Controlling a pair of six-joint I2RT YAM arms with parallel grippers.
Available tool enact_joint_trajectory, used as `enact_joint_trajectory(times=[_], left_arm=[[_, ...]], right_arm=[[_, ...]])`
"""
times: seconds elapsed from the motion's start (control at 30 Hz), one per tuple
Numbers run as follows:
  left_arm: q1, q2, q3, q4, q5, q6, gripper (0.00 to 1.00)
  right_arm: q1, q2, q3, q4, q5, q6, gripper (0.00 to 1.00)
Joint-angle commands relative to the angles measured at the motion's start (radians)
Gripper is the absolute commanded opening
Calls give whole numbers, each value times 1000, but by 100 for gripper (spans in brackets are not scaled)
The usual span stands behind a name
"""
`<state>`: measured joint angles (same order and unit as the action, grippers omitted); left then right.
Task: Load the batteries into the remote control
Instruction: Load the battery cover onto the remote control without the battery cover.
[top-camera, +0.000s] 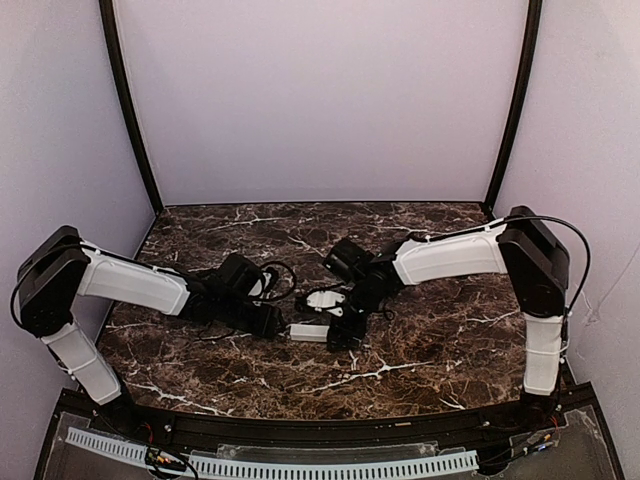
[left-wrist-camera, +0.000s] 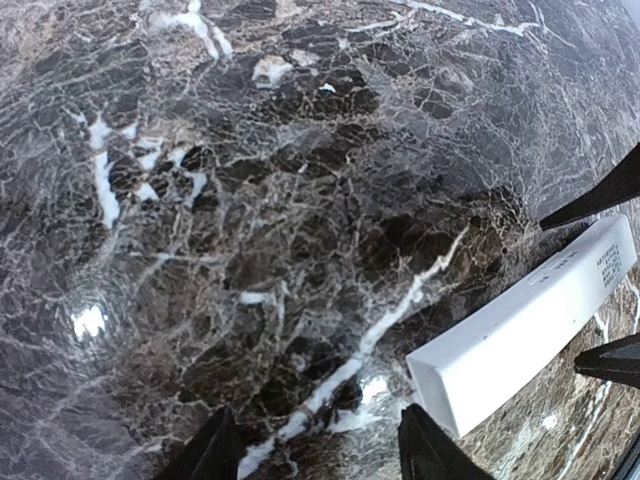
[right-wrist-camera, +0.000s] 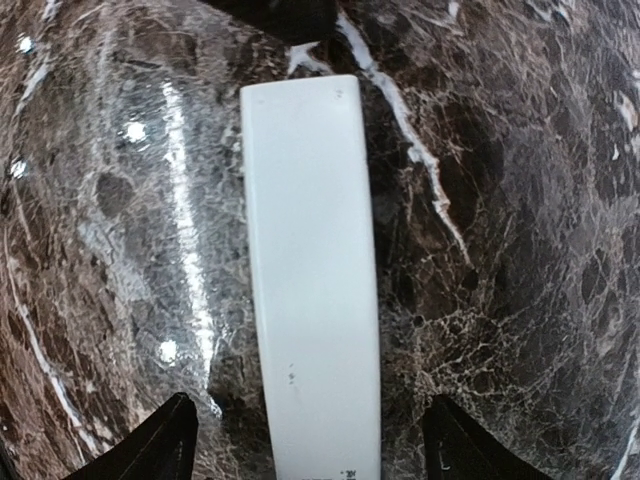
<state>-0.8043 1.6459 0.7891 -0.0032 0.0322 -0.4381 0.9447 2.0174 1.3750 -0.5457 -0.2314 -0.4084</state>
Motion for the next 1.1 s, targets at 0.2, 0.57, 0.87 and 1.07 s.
enact_joint_trajectory(times=[0.2, 0.57, 0.87, 1.07], left_arm=[[7, -130, -47, -17, -67, 24, 69], [3, -173, -33, 16, 48, 97, 64], [-28, -87, 24, -22, 56, 87, 46], [-35, -64, 44, -33, 54, 84, 38]], right_arm=[[-69, -260, -112, 138, 14, 137, 95], [-219, -698, -452, 386, -17, 541, 99], [-286, -622, -544, 412, -309, 794, 74], [-288, -532, -581, 495, -369, 914, 59]])
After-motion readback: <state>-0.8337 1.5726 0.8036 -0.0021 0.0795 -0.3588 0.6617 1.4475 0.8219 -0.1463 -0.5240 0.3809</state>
